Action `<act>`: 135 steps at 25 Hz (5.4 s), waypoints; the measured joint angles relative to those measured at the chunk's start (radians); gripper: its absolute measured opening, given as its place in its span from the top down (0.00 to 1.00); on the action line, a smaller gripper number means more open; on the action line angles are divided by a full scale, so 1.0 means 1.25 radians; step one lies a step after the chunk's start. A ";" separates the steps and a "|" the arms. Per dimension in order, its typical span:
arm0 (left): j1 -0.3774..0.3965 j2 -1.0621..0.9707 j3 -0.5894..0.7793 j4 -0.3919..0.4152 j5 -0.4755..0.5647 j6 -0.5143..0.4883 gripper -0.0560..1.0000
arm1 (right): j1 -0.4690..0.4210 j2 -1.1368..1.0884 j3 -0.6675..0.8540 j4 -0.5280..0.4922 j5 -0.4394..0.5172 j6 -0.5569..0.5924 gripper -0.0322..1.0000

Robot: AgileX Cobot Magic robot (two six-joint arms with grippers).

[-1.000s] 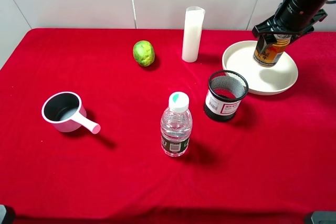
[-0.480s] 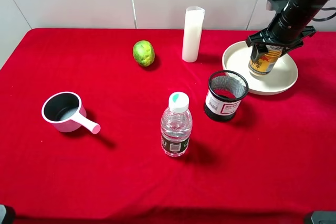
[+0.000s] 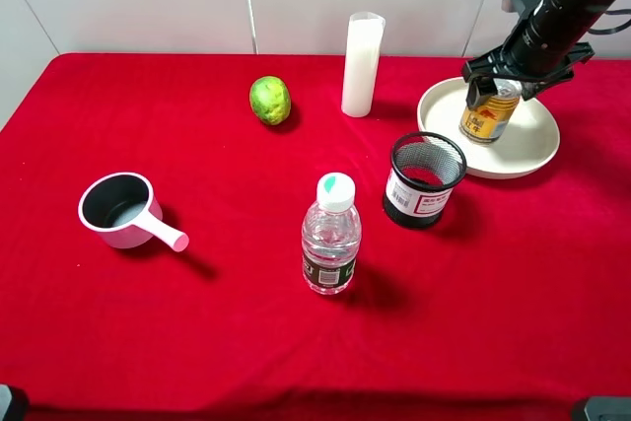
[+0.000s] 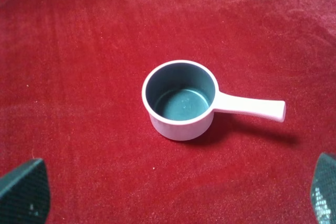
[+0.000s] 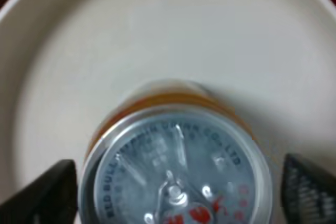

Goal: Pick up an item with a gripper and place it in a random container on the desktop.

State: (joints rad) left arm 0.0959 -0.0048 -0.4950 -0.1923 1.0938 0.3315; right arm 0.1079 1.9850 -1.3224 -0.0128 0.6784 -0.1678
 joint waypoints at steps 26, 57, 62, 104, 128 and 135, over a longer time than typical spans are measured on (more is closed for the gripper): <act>0.000 0.000 0.000 0.000 0.000 0.000 0.01 | 0.000 -0.080 -0.122 -0.010 0.273 0.008 0.32; 0.000 0.000 0.000 0.000 0.000 0.000 0.01 | 0.000 -0.485 -0.122 0.026 0.435 0.078 0.30; 0.000 0.000 0.000 0.000 0.000 0.000 0.01 | 0.000 -0.571 -0.121 0.028 0.435 0.086 0.30; 0.000 0.000 0.000 0.000 0.000 0.000 0.01 | -0.087 -1.540 0.634 -0.038 0.278 0.089 0.30; 0.000 0.000 0.000 0.000 0.000 0.000 0.01 | -0.093 -1.593 0.657 -0.040 0.275 0.089 0.30; 0.000 0.000 0.000 0.000 0.000 0.000 0.01 | -0.093 -1.593 0.657 -0.040 0.275 0.089 0.30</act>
State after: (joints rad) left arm 0.0959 -0.0048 -0.4950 -0.1923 1.0938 0.3315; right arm -0.0086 -0.0060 -0.5008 -0.0633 1.0224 -0.0561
